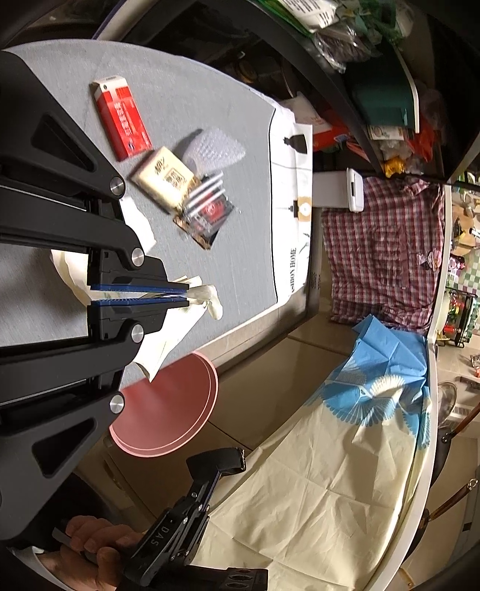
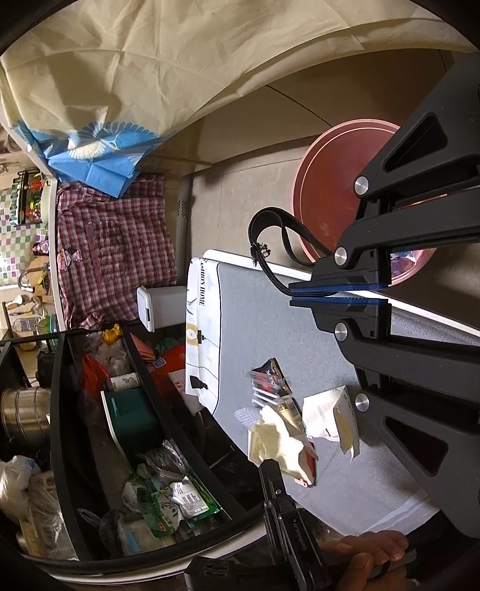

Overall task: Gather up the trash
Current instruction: 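Carry the tissue and earphone cable over the pink bin with both tools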

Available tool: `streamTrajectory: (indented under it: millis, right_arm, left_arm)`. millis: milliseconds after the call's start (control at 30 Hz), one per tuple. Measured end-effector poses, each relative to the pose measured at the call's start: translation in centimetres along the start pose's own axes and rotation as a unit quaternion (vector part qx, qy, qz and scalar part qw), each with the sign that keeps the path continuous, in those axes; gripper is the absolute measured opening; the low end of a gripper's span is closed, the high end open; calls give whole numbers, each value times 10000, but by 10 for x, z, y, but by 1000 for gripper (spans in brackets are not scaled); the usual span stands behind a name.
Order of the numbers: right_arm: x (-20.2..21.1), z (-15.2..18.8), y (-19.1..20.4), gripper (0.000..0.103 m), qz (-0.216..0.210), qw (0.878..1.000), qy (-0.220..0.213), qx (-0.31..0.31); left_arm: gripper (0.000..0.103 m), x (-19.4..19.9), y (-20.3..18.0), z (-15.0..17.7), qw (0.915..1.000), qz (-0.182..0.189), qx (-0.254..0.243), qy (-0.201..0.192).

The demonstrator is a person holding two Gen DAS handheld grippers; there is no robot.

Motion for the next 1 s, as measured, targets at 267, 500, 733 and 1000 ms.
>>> streamTrajectory:
  millis: [267,500,733,1000]
  right_arm:
    - [-3,-1,-8,3,146,9998,3,-147]
    - [-6,-2,-18,3,481,9985,18,-258]
    - [-8,-2,-31,3,781,9961,2,-412]
    - [-10,-3,-45,3,957,9938,9,-558]
  left_arm:
    - [2,-13,-16,-7,9999,102,-114,36]
    - [2,-27,-30,-12,9996,179,-193,89]
    - [2,-42,-44,-15,9991,292,-257,159]
    - [2,-60,-60,-17,9982,431,-325,261]
Point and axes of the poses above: each gripper's, at about its wrist camera, not at the fingertips, and x roughly against the way its jaws point, y to its left, z to its underside, the point moved 3 cm from there along -x, roughly the way its jaws point, and after that the axes turned 11 degrees about z, right-handed, at the moved point
